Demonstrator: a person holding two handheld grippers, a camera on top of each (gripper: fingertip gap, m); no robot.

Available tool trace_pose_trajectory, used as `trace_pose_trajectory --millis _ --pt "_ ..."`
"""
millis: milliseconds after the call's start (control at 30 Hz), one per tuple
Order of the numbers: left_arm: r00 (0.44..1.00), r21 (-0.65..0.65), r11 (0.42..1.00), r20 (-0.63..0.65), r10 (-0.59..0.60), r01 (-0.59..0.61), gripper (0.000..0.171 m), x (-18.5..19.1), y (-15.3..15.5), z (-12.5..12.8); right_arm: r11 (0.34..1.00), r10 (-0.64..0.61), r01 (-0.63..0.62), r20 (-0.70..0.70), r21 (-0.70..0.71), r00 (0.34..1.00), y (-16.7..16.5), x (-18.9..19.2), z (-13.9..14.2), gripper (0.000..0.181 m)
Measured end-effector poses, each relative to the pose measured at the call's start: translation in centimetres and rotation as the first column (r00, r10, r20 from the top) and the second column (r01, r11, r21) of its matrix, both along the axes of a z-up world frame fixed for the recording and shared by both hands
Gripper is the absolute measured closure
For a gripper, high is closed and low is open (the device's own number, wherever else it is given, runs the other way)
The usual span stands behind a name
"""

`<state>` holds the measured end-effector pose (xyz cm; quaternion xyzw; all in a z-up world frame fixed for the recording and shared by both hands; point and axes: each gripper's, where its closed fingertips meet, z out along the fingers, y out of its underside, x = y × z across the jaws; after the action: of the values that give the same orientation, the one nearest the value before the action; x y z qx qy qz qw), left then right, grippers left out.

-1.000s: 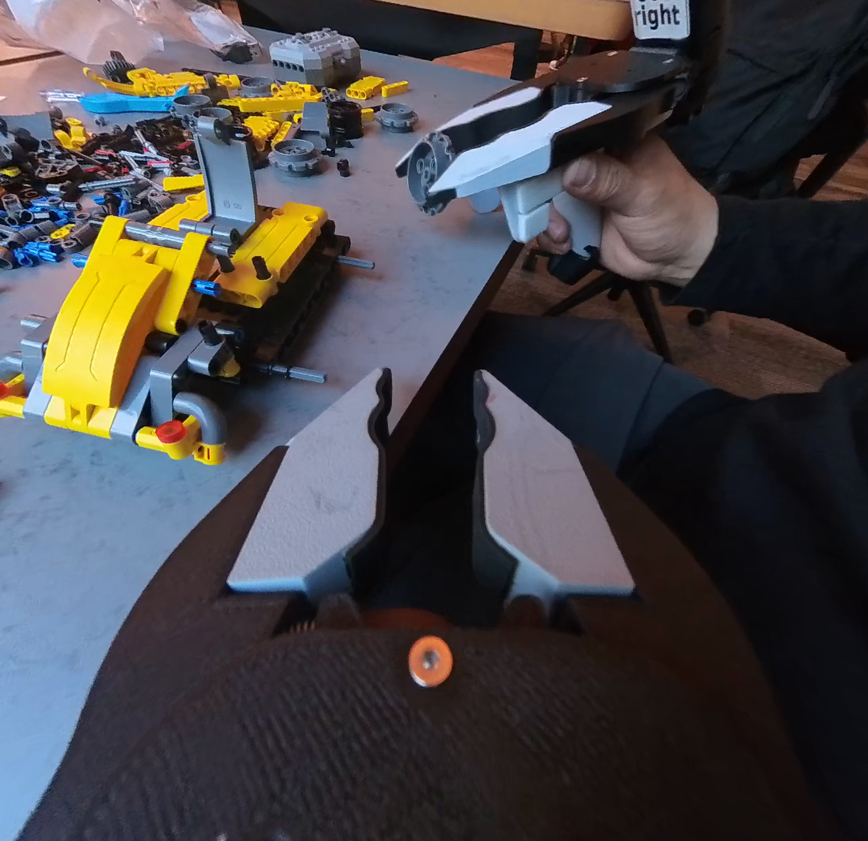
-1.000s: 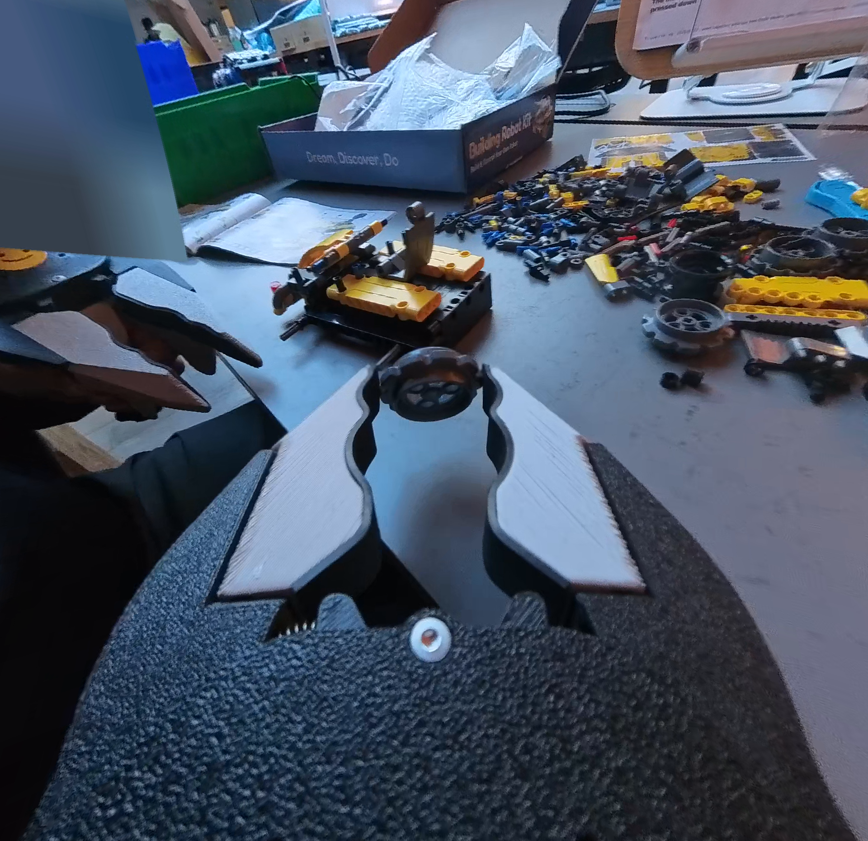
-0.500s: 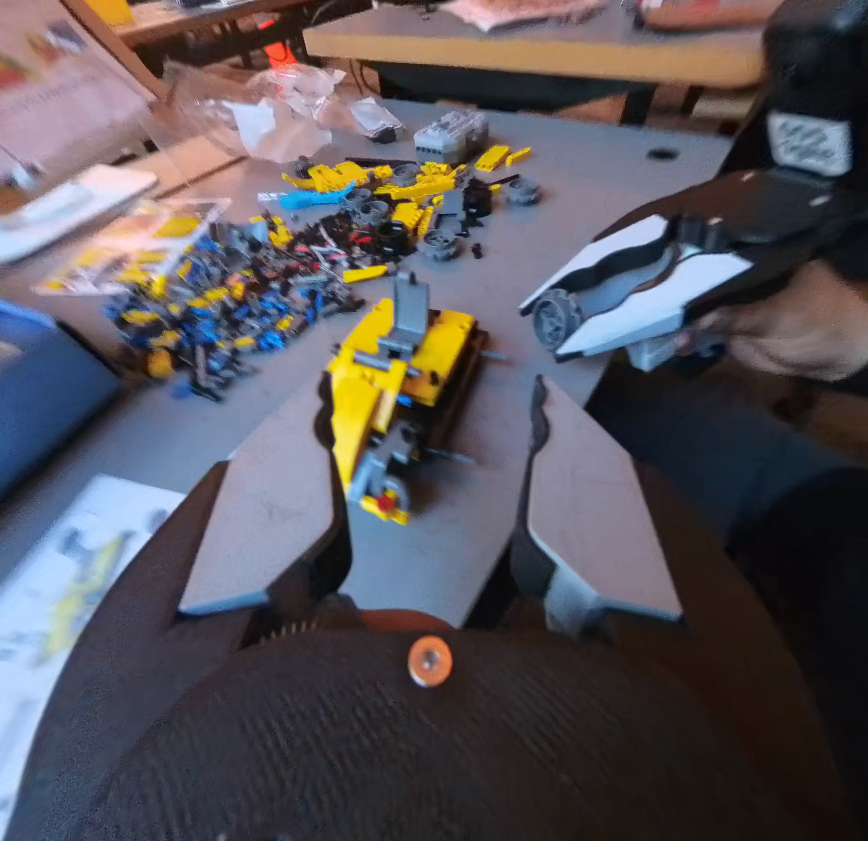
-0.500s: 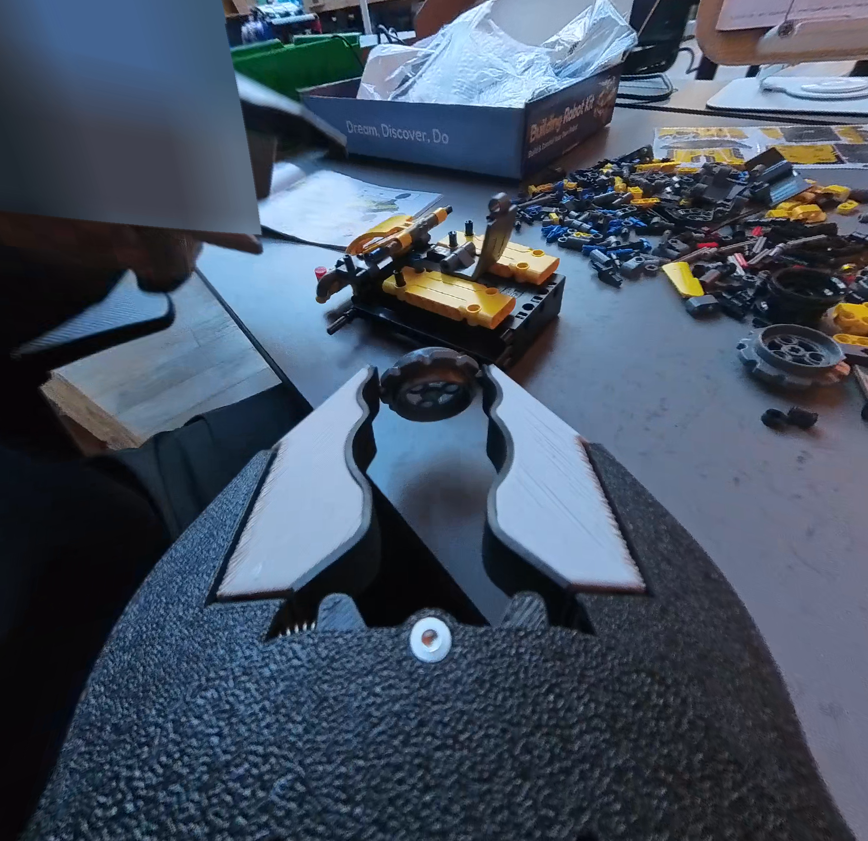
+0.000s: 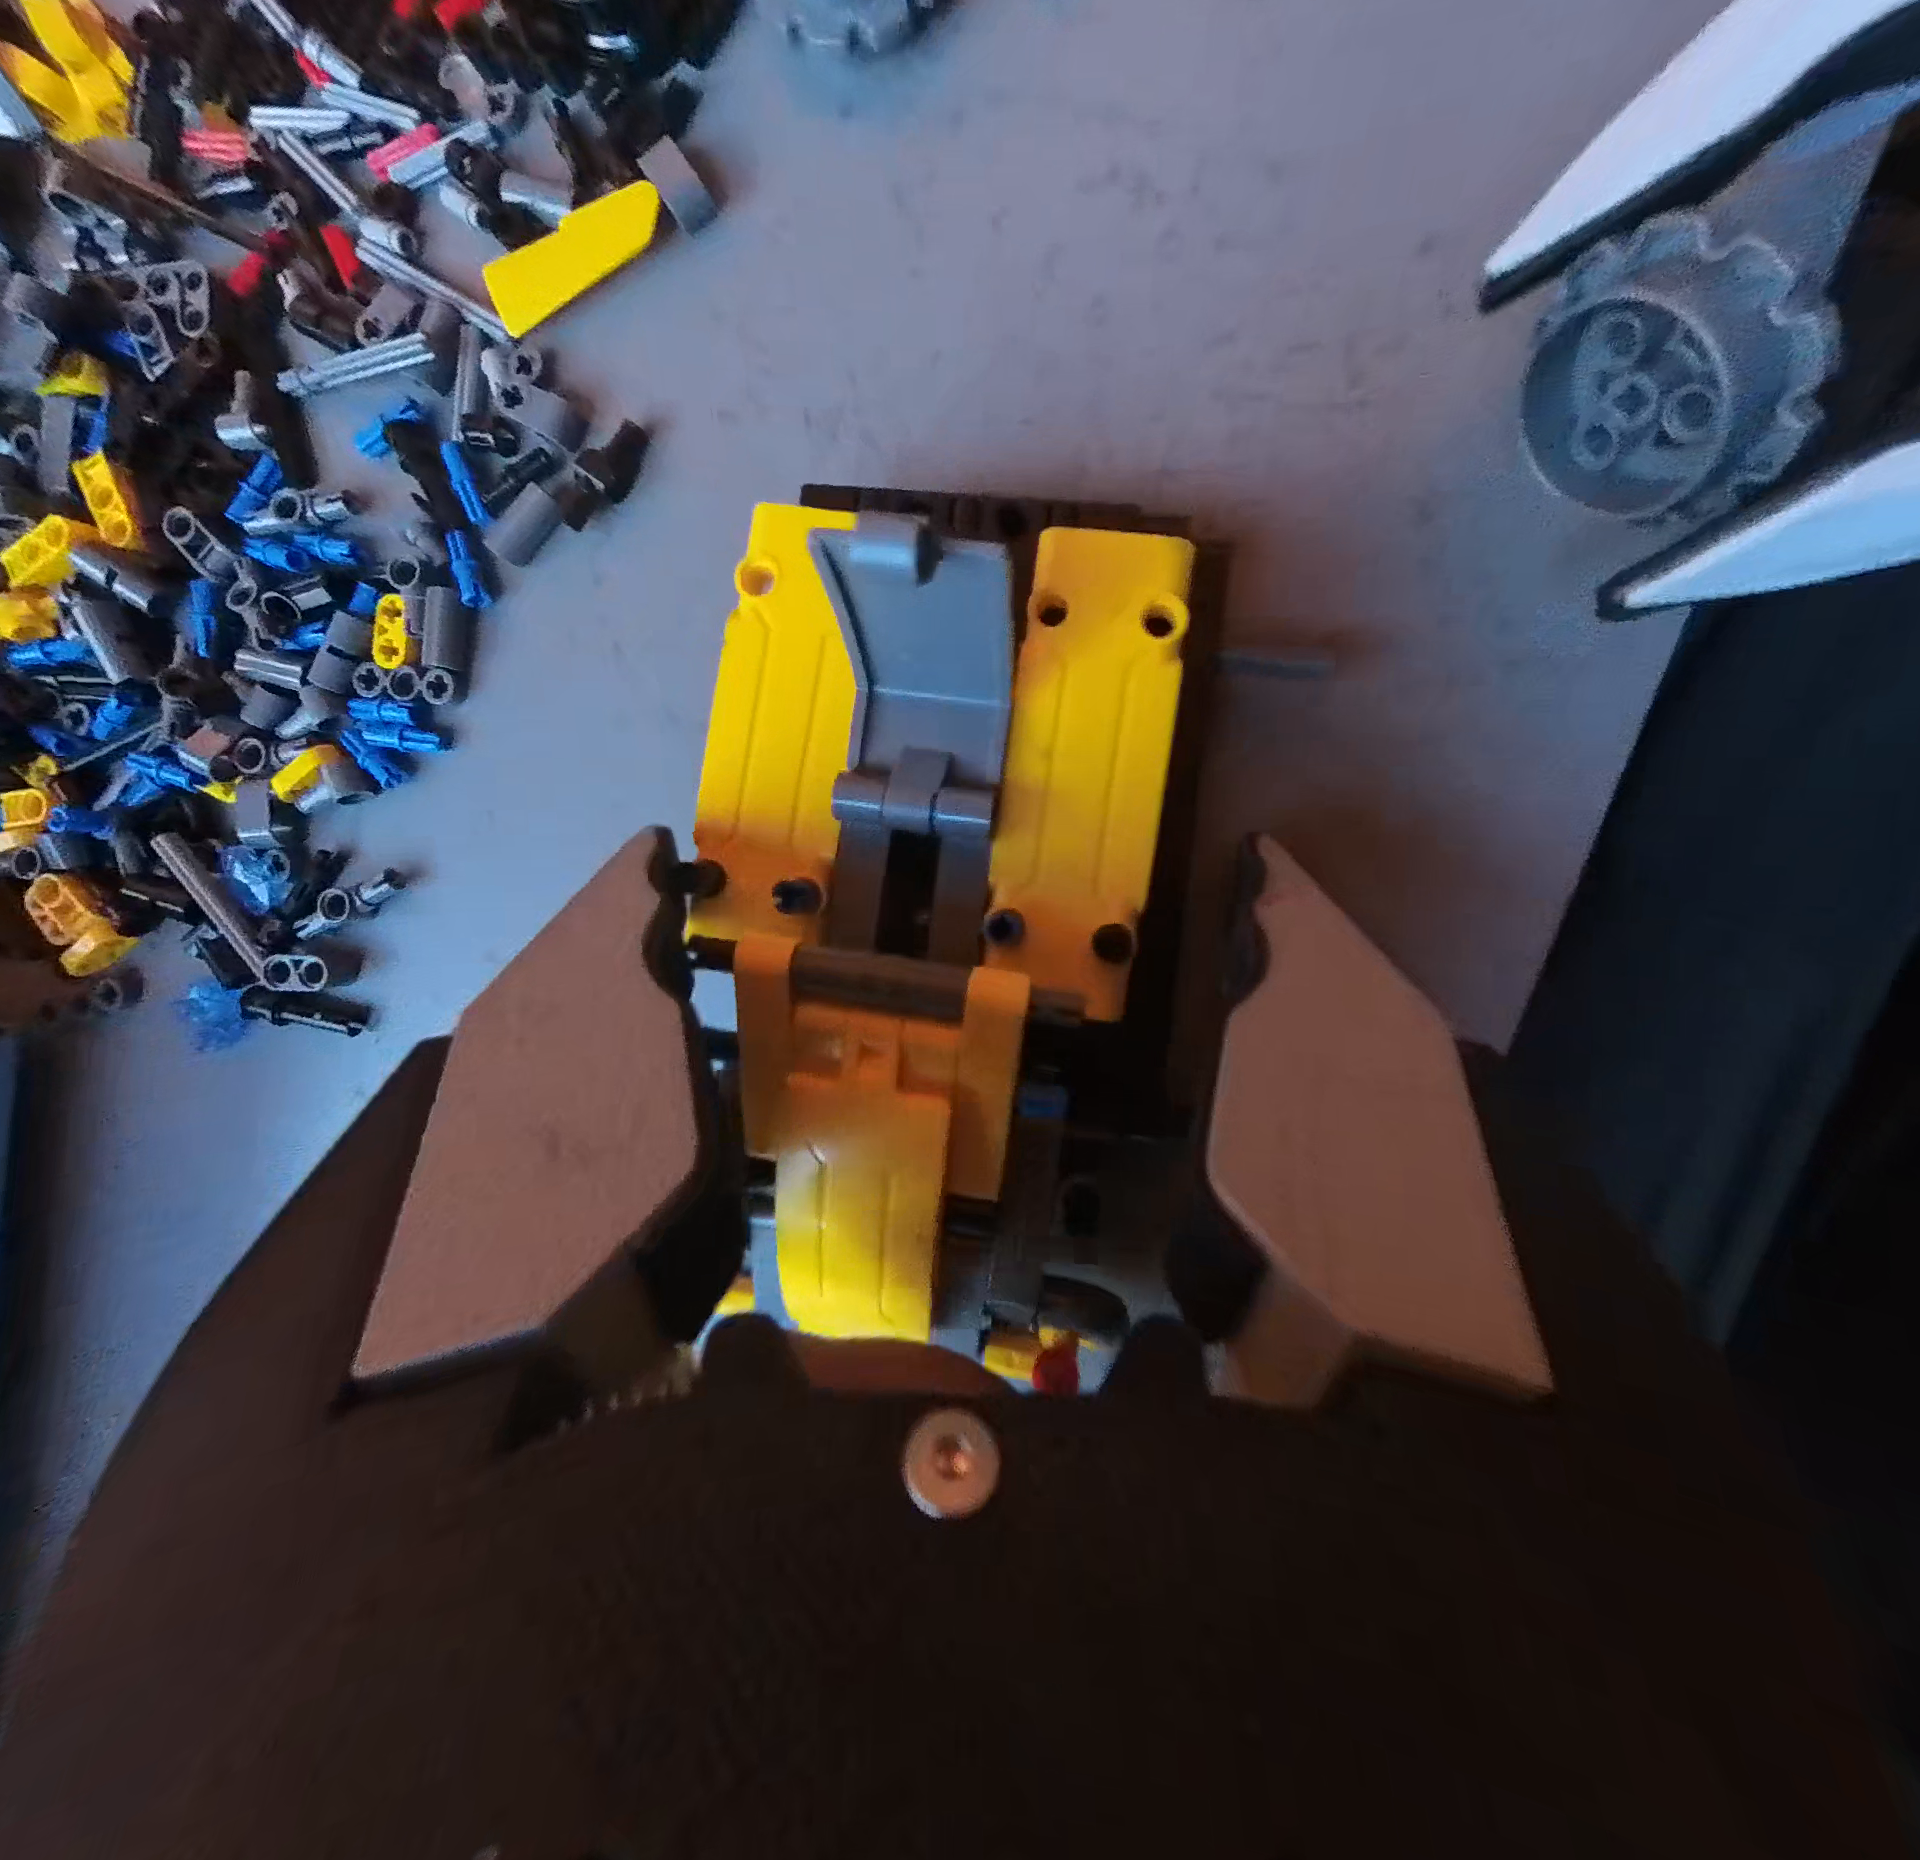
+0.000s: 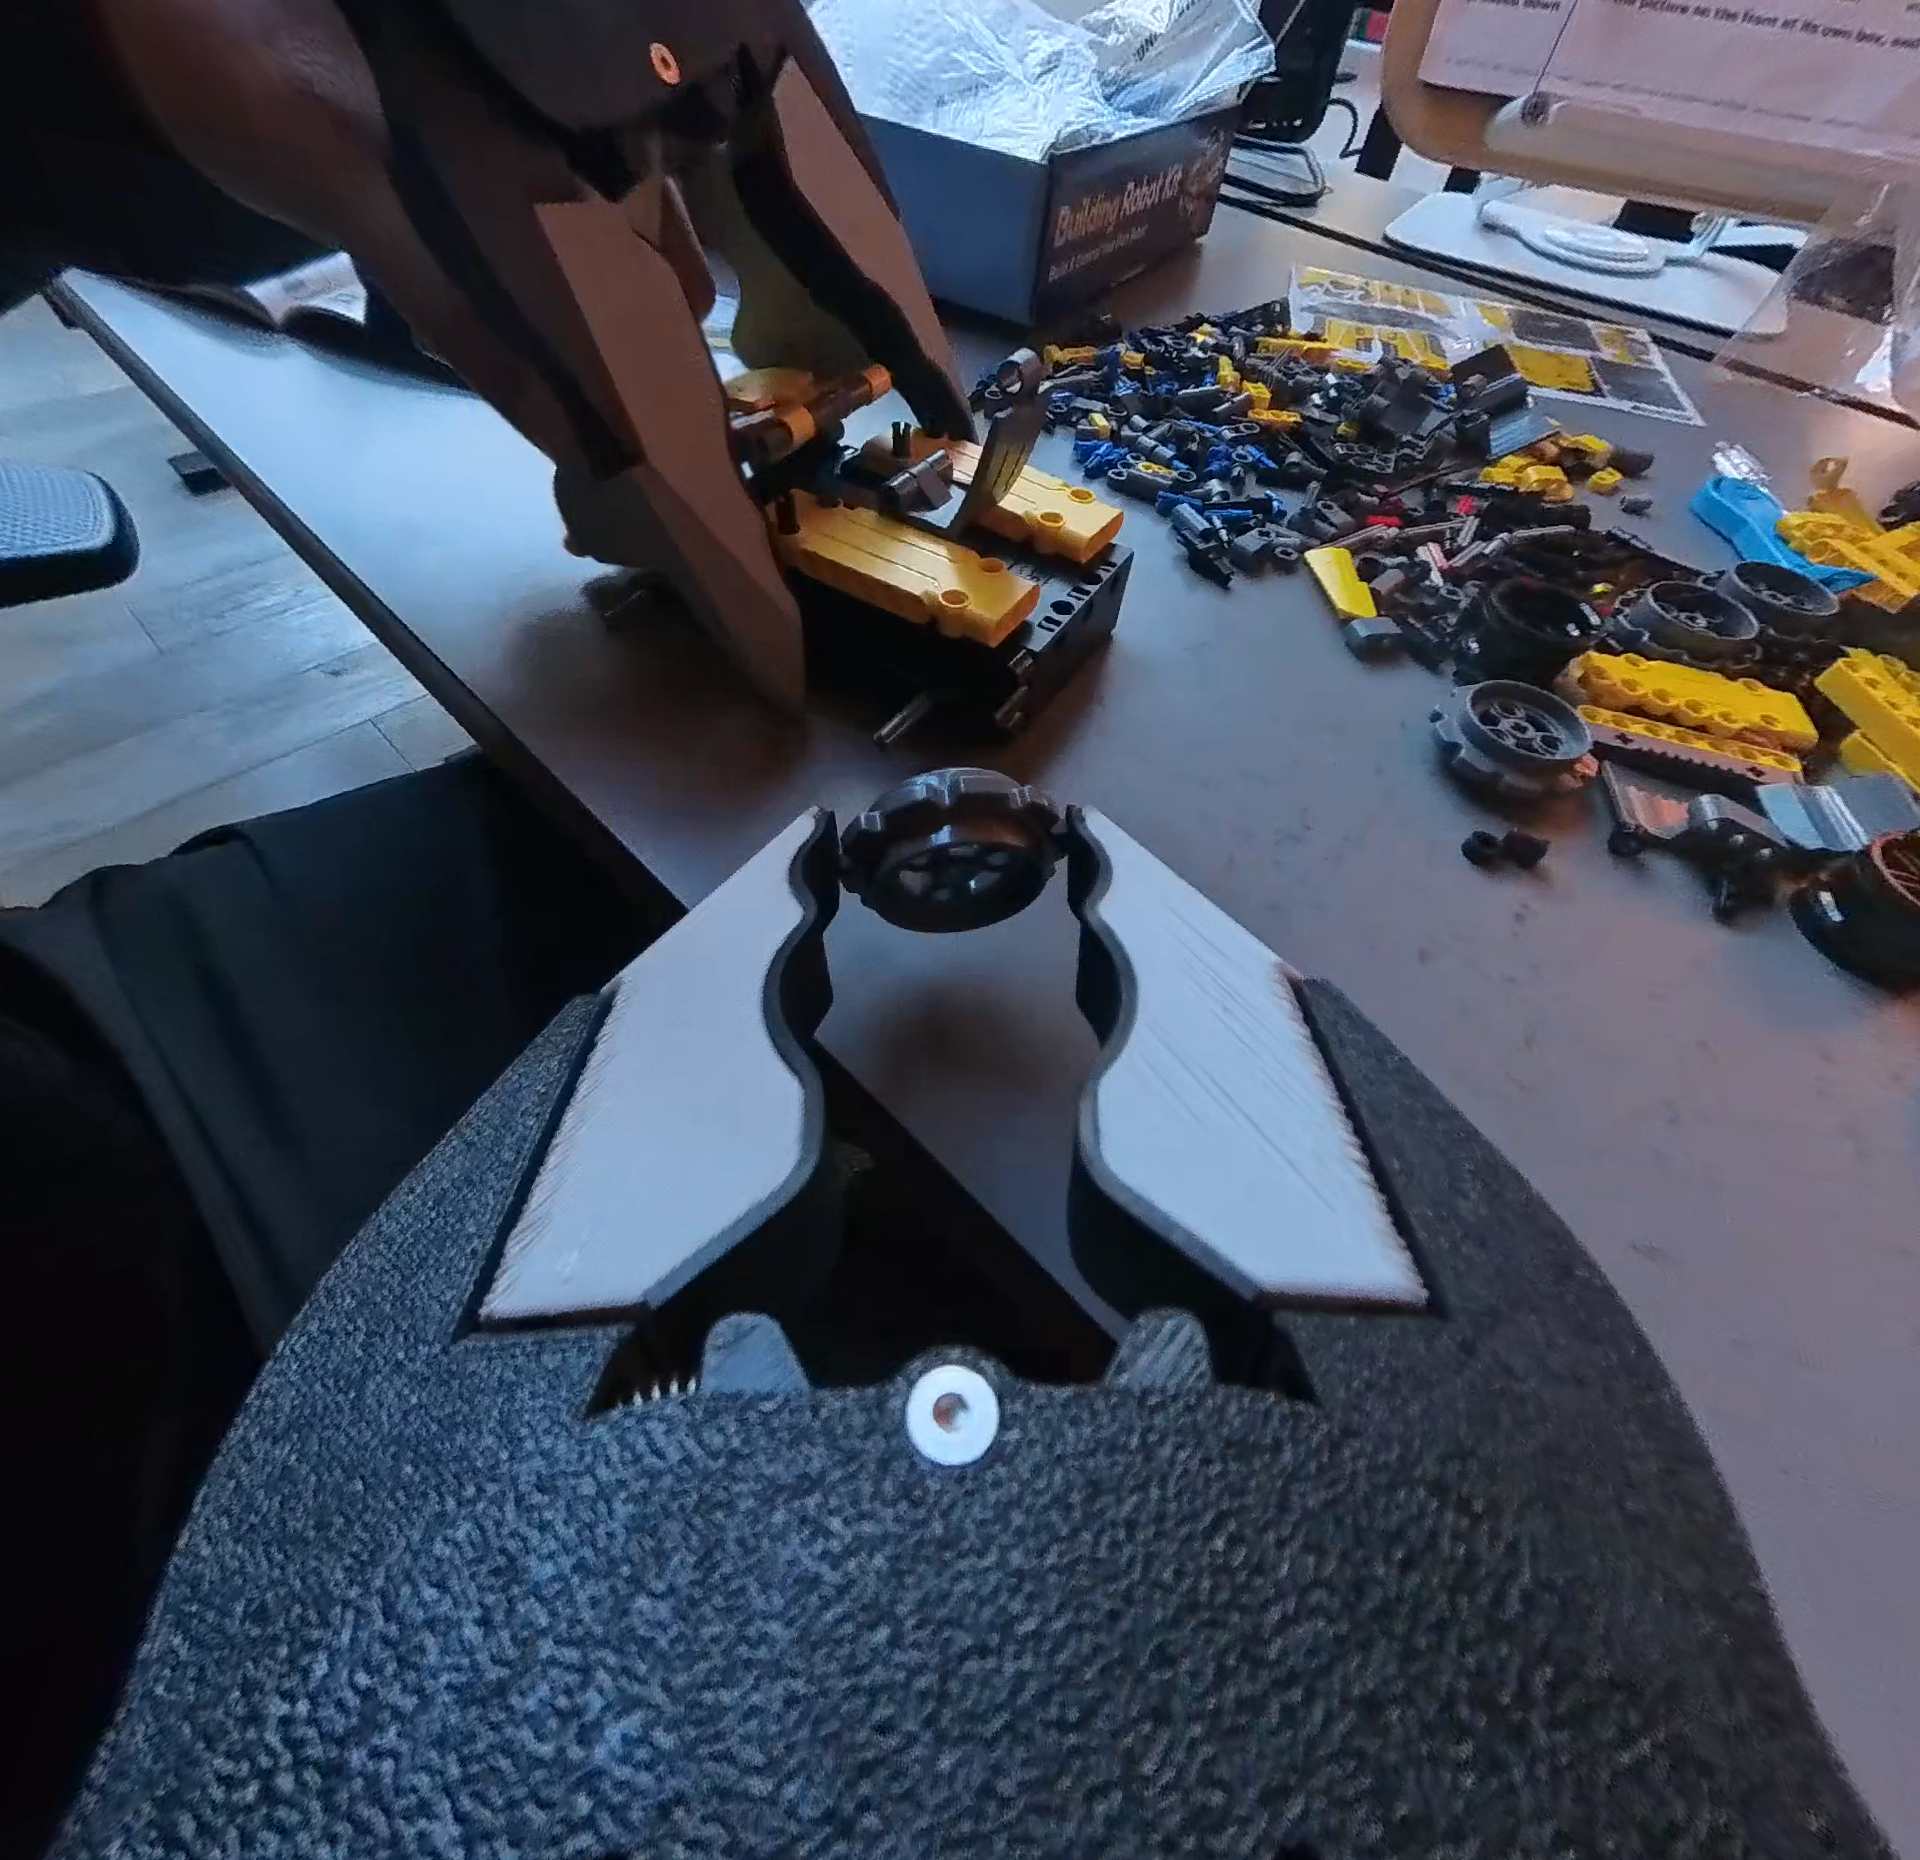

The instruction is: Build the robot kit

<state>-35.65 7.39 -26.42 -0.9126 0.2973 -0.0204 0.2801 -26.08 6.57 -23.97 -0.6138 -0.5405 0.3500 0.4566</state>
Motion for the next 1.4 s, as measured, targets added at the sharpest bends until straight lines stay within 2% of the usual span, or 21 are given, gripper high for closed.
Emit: trace_pose_trajectory --millis 100,300,400,533,600,667,800,933,1133,1400 --pt "1.0 -0.016 1.0 0.006 0.013 -0.012 0.076 -0.3 0.3 0.0 1.0 0.013 -0.013 0.009 -0.015 1.0 -0.2 -0.4 -0.4 0.138" --pt "1.0 -0.077 0.997 -0.007 -0.012 0.012 0.077 -0.6 0.3 -0.2 1.0 0.012 -0.012 0.024 0.015 1.0 -0.4 -0.9 -0.5 0.137" --pt "1.0 -0.103 0.995 0.025 0.001 0.002 0.078 -0.6 0.3 -0.1 0.999 0.009 -0.01 0.031 0.031 0.999 -0.5 -1.0 -0.6 0.137" --pt "0.993 -0.073 0.994 0.085 0.084 -0.078 0.078 -0.4 0.8 0.2 0.999 0.003 -0.005 0.046 0.054 0.999 -0.5 -0.8 -0.7 0.137" --pt "0.983 -0.014 0.99 0.114 0.142 -0.141 0.078 -0.1 1.4 0.5 0.998 -0.012 0.009 0.045 0.057 0.999 -0.1 -0.6 -0.7 0.138" --pt "0.983 0.04 0.985 0.083 0.164 -0.168 0.078 0.3 1.7 0.5 0.999 -0.028 0.026 0.032 0.043 0.999 0.6 -0.5 -0.6 0.138" --pt "0.991 0.107 0.986 -0.003 0.131 -0.13 0.079 1.2 1.6 0.4 0.997 -0.068 0.065 0.043 0.051 0.997 1.8 -0.4 -0.7 0.138" --pt "0.993 0.138 0.984 0.021 0.112 -0.114 0.079 1.6 1.7 0.5 0.997 -0.062 0.061 0.018 0.051 0.998 1.6 -0.7 -0.6 0.138" --pt "0.998 0.192 0.979 0.031 0.063 -0.068 0.079 1.8 1.7 0.7 0.991 -0.039 0.037 0.011 0.128 0.999 0.8 -1.2 -0.6 0.137" --pt "0.998 0.184 0.983 0.048 -0.036 0.026 0.077 1.9 1.4 0.5 0.991 -0.018 0.023 -0.032 0.135 0.999 0.4 -1.6 -0.3 0.137"
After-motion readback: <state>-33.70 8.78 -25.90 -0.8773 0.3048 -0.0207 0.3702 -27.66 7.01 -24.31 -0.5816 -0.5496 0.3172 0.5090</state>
